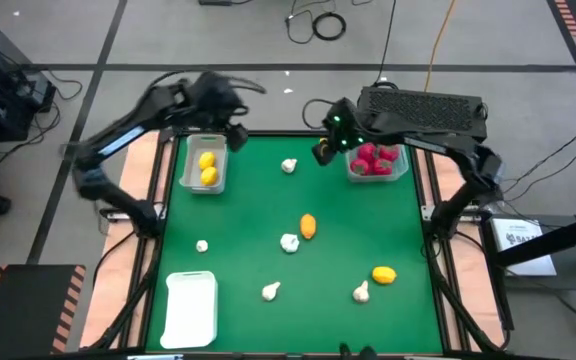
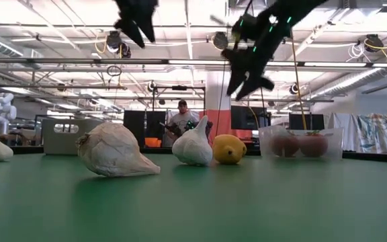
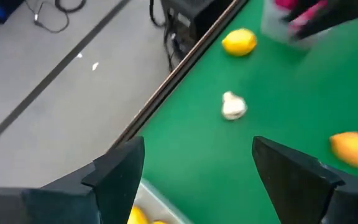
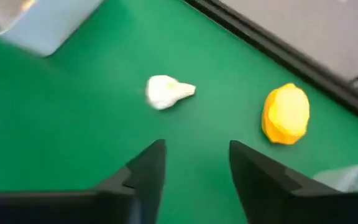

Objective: Sort produce into baskets
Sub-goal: Put the lemon into the gray bin

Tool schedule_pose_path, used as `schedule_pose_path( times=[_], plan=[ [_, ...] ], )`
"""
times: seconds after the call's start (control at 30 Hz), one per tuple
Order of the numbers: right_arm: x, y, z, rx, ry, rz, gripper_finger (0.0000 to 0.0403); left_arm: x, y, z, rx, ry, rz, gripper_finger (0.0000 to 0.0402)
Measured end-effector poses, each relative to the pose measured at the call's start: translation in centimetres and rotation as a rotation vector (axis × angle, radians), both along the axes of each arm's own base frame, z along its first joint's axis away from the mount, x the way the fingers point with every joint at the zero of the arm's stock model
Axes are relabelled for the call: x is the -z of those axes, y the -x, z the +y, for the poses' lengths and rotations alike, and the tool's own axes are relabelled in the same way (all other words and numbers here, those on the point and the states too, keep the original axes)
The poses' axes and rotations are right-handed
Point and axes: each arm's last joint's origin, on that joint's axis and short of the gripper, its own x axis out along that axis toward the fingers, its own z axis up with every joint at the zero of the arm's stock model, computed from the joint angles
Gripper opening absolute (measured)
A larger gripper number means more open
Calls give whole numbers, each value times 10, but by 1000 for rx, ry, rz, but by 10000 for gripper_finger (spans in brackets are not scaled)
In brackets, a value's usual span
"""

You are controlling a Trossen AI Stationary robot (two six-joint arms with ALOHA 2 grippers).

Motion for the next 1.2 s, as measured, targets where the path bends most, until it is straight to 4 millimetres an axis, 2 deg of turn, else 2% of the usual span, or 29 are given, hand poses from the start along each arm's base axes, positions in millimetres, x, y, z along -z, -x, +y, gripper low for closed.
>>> schedule_pose_path(
  times=[0.2,0.37,0.57,0.7,0.87,0.97,1.2],
  plan=[
    [45,-16,-42,63,-54,110,268,-4,35,-42,-54,23,-155,304],
    [57,-29,-59,66,31,250,303,1,51,-62,-117,32,-203,304],
    [56,-40,-69,22,110,318,303,14,50,-72,-155,64,-199,304],
    [79,-38,-76,0,2,379,300,24,44,-76,-151,82,-194,304],
    [99,-35,-82,19,-43,454,299,34,40,-80,-154,84,-168,304],
    [109,-38,-82,10,-57,468,299,35,39,-82,-151,75,-164,304],
    [115,-44,-71,-18,-75,496,287,35,39,-83,-167,55,-163,304]
  ],
)
